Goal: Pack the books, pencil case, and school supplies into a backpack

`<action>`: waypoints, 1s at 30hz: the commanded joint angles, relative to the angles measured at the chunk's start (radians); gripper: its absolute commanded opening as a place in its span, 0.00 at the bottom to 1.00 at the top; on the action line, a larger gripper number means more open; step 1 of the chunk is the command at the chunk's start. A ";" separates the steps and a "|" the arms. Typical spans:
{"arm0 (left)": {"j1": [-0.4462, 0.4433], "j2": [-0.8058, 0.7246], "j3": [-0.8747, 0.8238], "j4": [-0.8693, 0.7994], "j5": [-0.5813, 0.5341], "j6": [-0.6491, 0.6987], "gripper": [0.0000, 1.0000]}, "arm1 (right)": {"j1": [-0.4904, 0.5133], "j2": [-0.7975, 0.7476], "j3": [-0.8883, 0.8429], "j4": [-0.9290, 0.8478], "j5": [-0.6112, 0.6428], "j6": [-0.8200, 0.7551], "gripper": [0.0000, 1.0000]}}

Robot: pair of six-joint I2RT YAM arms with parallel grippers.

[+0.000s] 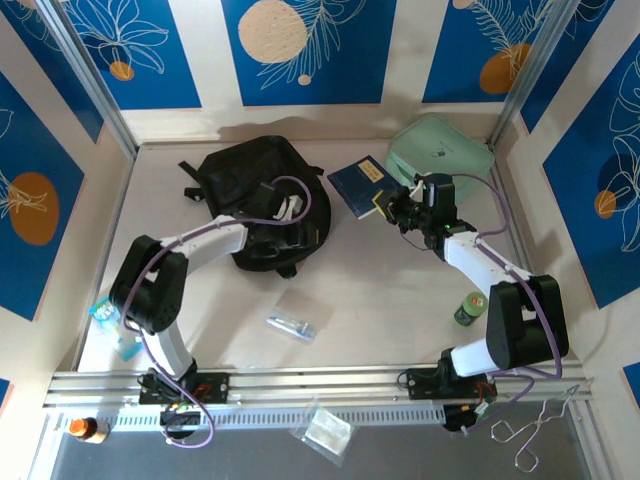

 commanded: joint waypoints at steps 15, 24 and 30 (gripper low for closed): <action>-0.075 0.111 0.247 -0.330 -0.135 0.271 0.40 | -0.029 -0.001 -0.019 -0.006 -0.045 0.009 0.02; -0.080 0.143 0.297 -0.387 -0.136 0.293 0.23 | -0.029 0.005 -0.021 -0.009 -0.047 0.014 0.02; -0.081 0.145 0.323 -0.397 -0.132 0.295 0.14 | -0.031 0.003 -0.023 -0.013 -0.044 0.011 0.02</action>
